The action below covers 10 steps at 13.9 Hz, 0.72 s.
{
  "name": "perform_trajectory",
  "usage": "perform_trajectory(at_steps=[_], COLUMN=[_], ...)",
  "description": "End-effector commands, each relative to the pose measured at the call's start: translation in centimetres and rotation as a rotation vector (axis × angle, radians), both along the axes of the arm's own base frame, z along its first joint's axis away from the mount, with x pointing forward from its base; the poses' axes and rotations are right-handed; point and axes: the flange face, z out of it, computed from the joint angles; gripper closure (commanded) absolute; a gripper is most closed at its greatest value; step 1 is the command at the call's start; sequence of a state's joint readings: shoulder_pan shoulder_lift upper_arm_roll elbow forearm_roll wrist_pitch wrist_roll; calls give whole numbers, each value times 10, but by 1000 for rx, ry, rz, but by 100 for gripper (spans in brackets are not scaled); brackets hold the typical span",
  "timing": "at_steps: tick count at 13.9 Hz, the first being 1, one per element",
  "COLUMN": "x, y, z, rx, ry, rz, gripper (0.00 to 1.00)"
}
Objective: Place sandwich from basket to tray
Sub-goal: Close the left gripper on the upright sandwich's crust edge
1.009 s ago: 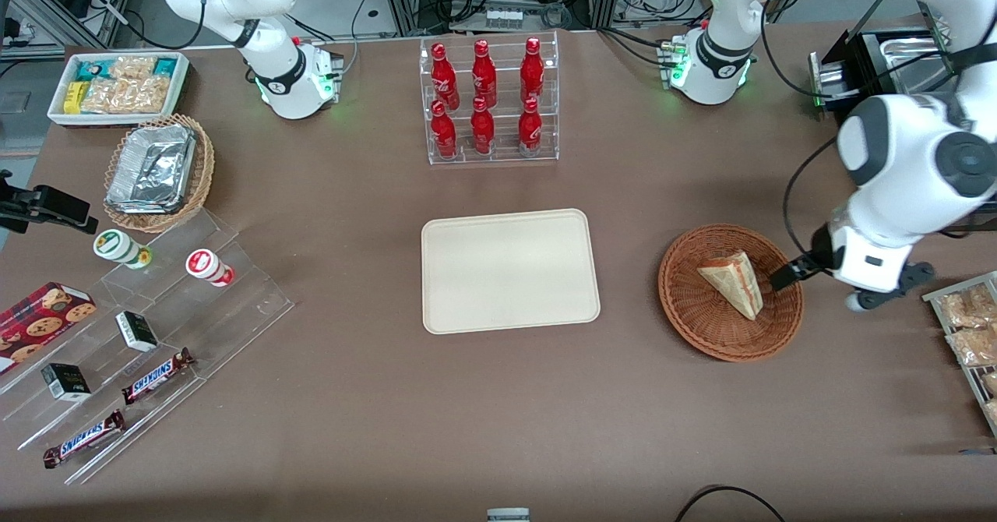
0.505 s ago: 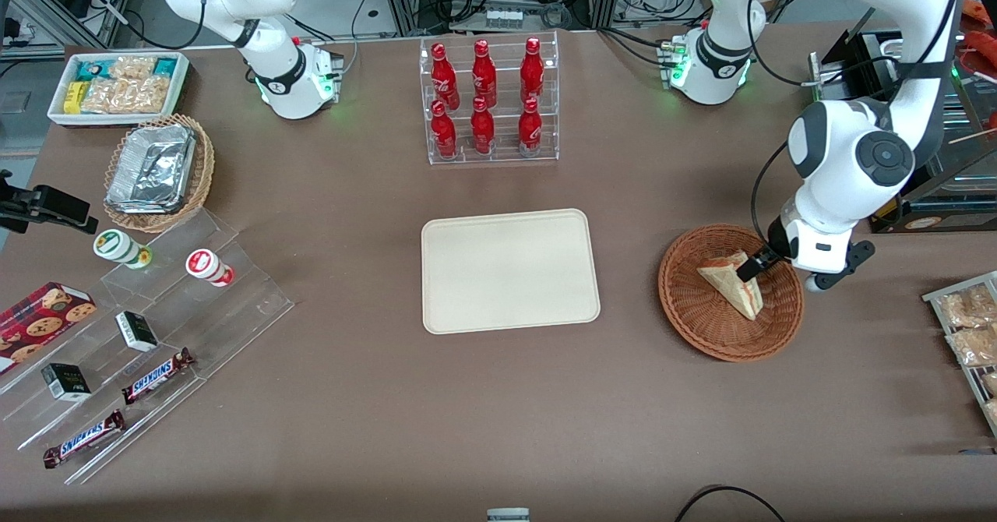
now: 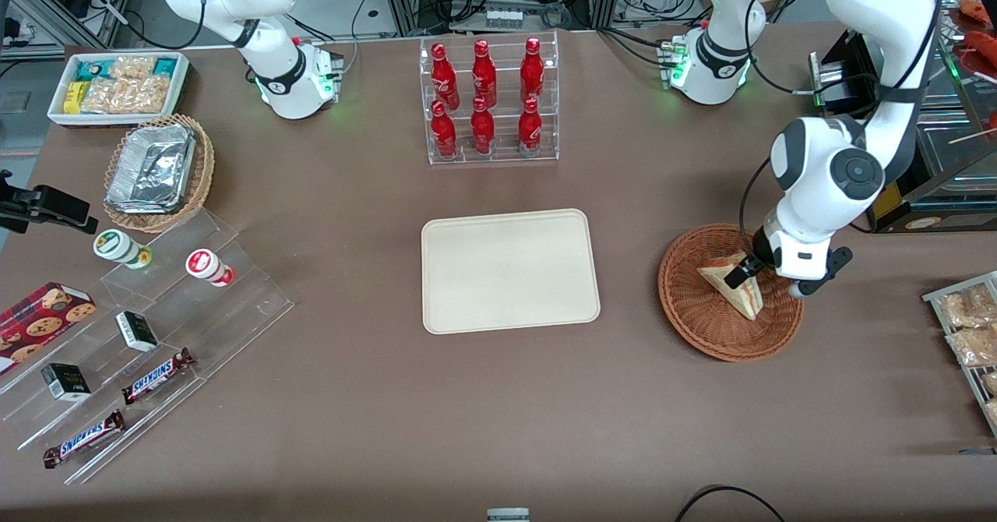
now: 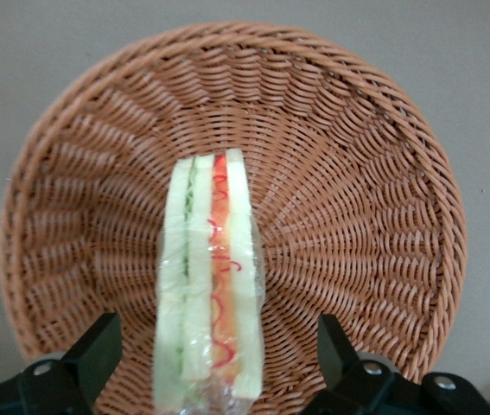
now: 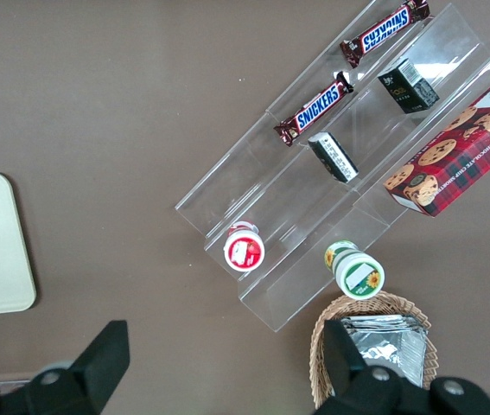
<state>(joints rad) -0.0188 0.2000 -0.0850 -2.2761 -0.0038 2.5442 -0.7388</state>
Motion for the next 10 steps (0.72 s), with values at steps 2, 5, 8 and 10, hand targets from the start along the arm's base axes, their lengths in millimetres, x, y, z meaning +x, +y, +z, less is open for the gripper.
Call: perform_trajectory(at_steps=[2, 5, 8, 10], x=[-2, 1, 3, 8], y=[-6, -4, -3, -4], z=[-30, -29, -20, 10], rx=[-4, -5, -1, 7], ry=[23, 17, 11, 30], rz=[12, 19, -13, -42], gripper=[0, 79, 100, 100])
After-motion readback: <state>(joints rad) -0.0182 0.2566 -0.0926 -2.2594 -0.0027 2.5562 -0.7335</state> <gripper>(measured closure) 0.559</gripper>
